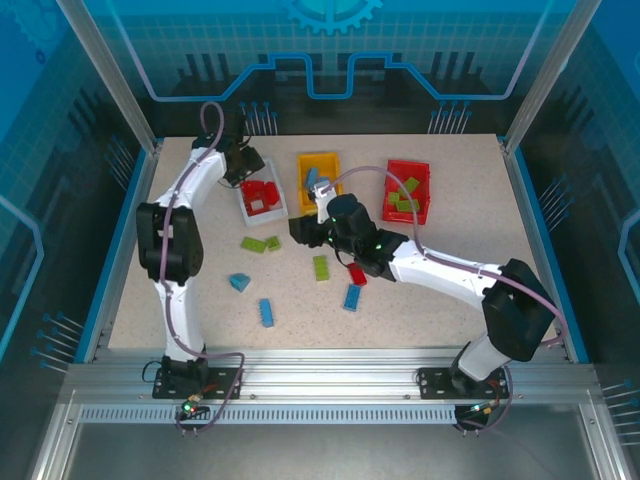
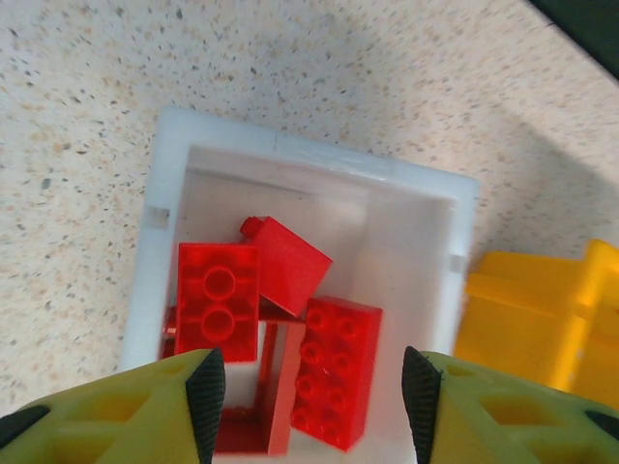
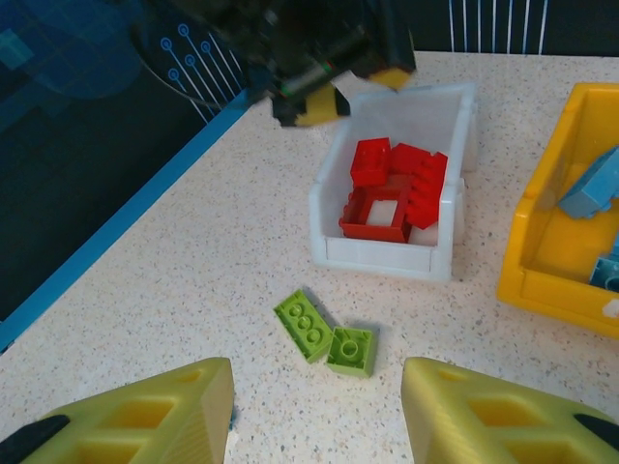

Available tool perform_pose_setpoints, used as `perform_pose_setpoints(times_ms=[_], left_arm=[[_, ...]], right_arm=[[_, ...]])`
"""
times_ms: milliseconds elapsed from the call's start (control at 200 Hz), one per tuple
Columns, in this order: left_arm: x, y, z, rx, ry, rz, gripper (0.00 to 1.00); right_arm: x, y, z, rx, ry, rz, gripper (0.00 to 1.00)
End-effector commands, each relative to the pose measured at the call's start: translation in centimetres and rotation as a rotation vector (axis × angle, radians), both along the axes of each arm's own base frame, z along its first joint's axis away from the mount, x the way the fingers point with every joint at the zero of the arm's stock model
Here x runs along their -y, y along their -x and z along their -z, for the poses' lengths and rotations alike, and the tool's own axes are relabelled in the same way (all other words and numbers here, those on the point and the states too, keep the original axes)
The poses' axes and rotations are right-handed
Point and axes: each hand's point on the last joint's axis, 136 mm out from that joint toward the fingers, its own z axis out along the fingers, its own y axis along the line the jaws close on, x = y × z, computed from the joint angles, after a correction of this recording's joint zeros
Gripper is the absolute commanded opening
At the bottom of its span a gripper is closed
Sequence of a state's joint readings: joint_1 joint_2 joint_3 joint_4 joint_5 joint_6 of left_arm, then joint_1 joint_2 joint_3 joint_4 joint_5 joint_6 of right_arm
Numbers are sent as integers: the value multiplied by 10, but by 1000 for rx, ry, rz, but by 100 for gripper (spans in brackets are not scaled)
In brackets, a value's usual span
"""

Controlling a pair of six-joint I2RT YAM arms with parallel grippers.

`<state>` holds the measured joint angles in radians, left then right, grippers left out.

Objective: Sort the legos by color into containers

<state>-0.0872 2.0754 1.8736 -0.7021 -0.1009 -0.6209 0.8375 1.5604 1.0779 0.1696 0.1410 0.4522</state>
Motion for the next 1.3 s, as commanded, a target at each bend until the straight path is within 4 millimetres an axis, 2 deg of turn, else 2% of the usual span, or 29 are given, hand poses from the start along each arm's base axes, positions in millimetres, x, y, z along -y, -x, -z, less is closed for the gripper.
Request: perform_pose_setpoints(times_ms=[0, 140, 280, 410, 430, 565, 635, 735, 835, 940, 1175, 1296], left_arm=[[1, 15, -61, 113, 13, 22, 54], [11, 48, -91, 162, 42, 51, 54], [36, 102, -105, 178, 71, 120, 53], [59, 167, -92, 137, 100, 177, 53], [62, 178, -95, 151, 108, 185, 53], [87, 242, -74, 152, 159, 247, 52], [98, 269, -67, 170, 192, 293, 52], [99, 297, -53, 175, 227, 313, 52], [98, 316, -42, 161, 270, 315, 52], [98, 324, -35, 139, 278, 319, 52], [105, 321, -38, 148, 290, 338, 52], [108, 319, -36, 145, 290, 342, 52]], right_arm=[[14, 6, -3, 6, 11, 22, 50], [24, 15, 15, -17, 90, 50, 50], [24, 28, 44, -72, 201, 70, 49], [31, 30, 83, -197, 337, 136, 48], [31, 29, 90, -223, 349, 142, 49], [34, 28, 137, -417, 457, 227, 50], [34, 28, 150, -465, 497, 262, 52], [34, 26, 164, -519, 548, 295, 56], [38, 25, 178, -548, 591, 332, 57], [37, 23, 189, -563, 595, 329, 57], [45, 20, 200, -577, 625, 355, 55], [47, 21, 191, -540, 620, 356, 55]])
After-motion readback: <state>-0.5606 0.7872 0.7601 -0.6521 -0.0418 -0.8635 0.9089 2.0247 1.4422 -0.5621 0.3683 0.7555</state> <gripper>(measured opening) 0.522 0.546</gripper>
